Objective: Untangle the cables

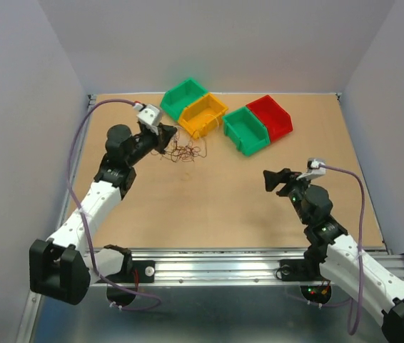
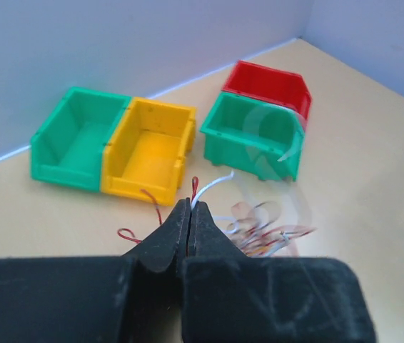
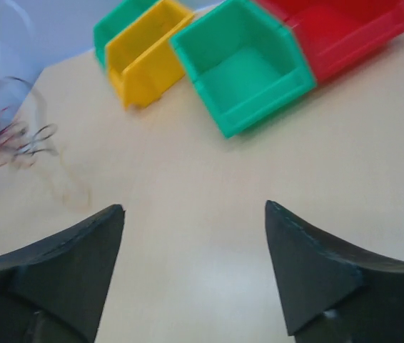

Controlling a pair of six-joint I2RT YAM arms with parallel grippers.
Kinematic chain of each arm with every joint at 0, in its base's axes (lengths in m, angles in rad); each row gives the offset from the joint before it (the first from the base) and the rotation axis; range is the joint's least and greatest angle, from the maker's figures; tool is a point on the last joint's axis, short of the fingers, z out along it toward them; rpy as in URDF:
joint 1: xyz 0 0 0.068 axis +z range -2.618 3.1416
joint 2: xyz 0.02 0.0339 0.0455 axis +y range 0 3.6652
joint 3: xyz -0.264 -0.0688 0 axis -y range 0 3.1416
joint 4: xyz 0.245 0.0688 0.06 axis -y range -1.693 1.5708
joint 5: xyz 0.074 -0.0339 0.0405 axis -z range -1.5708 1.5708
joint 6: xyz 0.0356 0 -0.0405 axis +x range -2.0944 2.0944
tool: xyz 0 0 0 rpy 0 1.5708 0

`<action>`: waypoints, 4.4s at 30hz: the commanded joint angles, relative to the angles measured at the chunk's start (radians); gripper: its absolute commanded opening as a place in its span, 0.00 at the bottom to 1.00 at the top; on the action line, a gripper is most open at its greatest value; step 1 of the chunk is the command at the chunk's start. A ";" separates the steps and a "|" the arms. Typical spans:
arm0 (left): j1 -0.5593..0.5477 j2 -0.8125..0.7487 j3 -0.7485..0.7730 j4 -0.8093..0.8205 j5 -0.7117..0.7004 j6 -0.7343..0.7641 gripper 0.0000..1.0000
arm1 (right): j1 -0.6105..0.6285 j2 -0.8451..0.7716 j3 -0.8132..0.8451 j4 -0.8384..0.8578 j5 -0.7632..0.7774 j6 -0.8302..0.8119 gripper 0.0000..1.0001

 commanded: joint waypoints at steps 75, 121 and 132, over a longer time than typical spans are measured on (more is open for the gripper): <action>-0.484 -0.070 0.757 -0.208 -0.794 0.282 0.00 | 0.272 0.884 0.162 0.788 -0.500 -0.270 0.55; -0.485 -0.003 0.596 -0.278 -0.198 0.143 0.00 | 0.361 1.066 0.318 0.973 -0.528 -0.293 0.88; -0.485 0.011 0.840 -0.375 -0.172 0.102 0.00 | 0.425 1.351 0.627 1.041 -0.178 -0.298 0.82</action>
